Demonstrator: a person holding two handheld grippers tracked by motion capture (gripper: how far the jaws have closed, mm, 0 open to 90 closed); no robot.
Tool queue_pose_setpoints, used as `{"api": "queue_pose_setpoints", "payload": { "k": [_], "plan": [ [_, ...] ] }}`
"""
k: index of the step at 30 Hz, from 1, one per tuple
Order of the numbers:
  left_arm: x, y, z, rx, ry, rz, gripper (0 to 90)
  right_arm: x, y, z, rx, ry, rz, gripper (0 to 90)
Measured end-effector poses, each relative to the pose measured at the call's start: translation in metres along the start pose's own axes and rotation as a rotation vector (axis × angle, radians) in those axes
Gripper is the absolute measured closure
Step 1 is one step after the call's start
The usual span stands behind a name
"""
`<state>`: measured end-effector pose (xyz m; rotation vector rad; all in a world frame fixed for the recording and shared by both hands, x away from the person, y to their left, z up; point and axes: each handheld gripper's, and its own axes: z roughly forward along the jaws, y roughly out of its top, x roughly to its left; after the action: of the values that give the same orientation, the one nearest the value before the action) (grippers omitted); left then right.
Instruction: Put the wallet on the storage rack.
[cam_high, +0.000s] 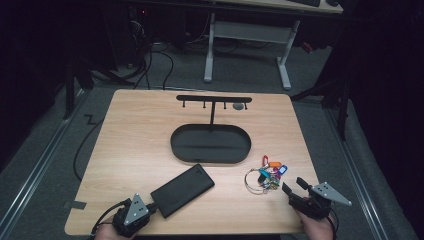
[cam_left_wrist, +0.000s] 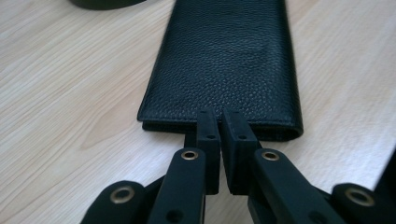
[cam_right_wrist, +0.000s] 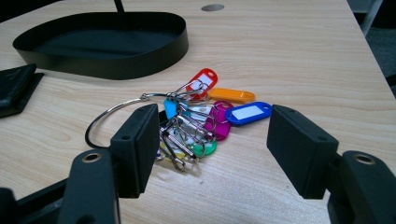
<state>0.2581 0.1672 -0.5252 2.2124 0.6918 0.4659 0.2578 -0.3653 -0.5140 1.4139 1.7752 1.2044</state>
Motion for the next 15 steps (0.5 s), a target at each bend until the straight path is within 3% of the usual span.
{"api": "queue_pose_setpoints", "payload": {
  "k": [6, 12, 15],
  "plan": [
    [-0.004, 0.003, 0.000, -0.012, -0.017, 0.019, 82.2, 0.000, 0.000, 0.001, 0.004, 0.000, -0.002, 34.7],
    [0.003, 0.003, -0.009, -0.065, 0.004, -0.027, 64.2, -0.001, -0.001, 0.000, 0.003, -0.003, 0.001, 34.7],
    [0.000, 0.005, -0.010, -0.095, 0.023, -0.012, 54.6, -0.002, -0.001, 0.000, 0.004, -0.001, -0.001, 34.6]
  ]
}}
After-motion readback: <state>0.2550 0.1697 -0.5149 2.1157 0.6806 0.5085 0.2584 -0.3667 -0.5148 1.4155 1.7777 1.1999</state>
